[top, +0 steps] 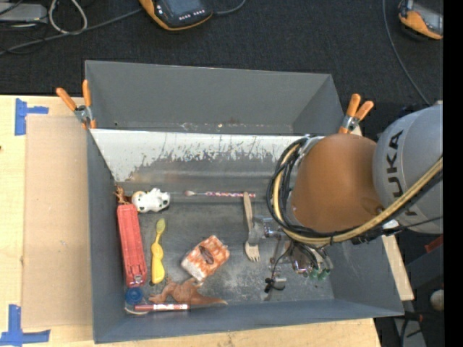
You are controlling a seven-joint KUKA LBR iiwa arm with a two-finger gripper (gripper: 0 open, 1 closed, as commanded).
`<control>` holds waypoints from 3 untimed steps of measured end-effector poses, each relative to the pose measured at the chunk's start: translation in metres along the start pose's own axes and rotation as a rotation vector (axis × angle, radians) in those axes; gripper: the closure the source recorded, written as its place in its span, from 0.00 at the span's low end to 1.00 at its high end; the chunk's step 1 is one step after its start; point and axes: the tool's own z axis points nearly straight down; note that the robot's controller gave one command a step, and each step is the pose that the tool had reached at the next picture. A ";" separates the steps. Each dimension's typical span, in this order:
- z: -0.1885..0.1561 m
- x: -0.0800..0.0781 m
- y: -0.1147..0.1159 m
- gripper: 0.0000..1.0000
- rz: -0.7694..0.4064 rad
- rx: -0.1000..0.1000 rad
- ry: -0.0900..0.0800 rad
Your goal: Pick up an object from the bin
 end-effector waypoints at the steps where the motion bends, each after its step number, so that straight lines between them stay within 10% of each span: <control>1: -0.004 -0.002 0.000 0.00 0.002 0.000 -0.009; 3: 0.100 -0.042 0.049 0.00 -0.143 -0.001 -0.006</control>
Offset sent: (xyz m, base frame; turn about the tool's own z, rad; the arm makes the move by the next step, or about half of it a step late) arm 0.0349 0.0523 -0.0968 -0.1777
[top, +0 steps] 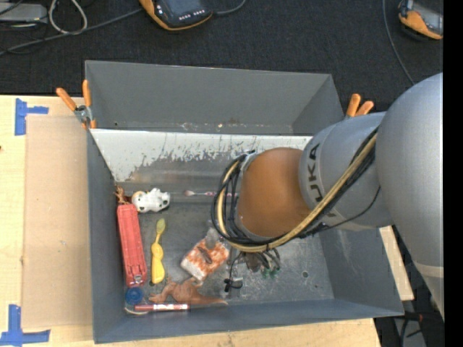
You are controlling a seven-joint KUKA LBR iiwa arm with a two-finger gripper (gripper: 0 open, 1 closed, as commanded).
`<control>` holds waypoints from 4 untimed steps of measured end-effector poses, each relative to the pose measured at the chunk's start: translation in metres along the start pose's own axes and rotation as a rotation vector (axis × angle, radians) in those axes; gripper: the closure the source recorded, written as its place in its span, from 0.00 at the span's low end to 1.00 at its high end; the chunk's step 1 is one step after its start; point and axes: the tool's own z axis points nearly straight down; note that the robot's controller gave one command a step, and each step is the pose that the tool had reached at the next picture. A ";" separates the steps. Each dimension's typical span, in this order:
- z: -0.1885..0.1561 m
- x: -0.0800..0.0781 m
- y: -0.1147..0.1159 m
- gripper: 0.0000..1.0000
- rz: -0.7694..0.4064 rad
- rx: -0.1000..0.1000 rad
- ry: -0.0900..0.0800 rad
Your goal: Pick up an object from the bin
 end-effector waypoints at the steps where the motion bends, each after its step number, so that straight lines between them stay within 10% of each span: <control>1: 0.009 -0.008 0.069 1.00 -0.088 0.000 -0.009; 2: 0.009 -0.008 0.069 1.00 -0.086 -0.001 -0.009; 4: -0.128 -0.004 0.079 1.00 -0.072 0.001 0.002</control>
Offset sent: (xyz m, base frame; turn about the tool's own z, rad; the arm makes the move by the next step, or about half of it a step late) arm 0.0000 0.0000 0.0000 0.0000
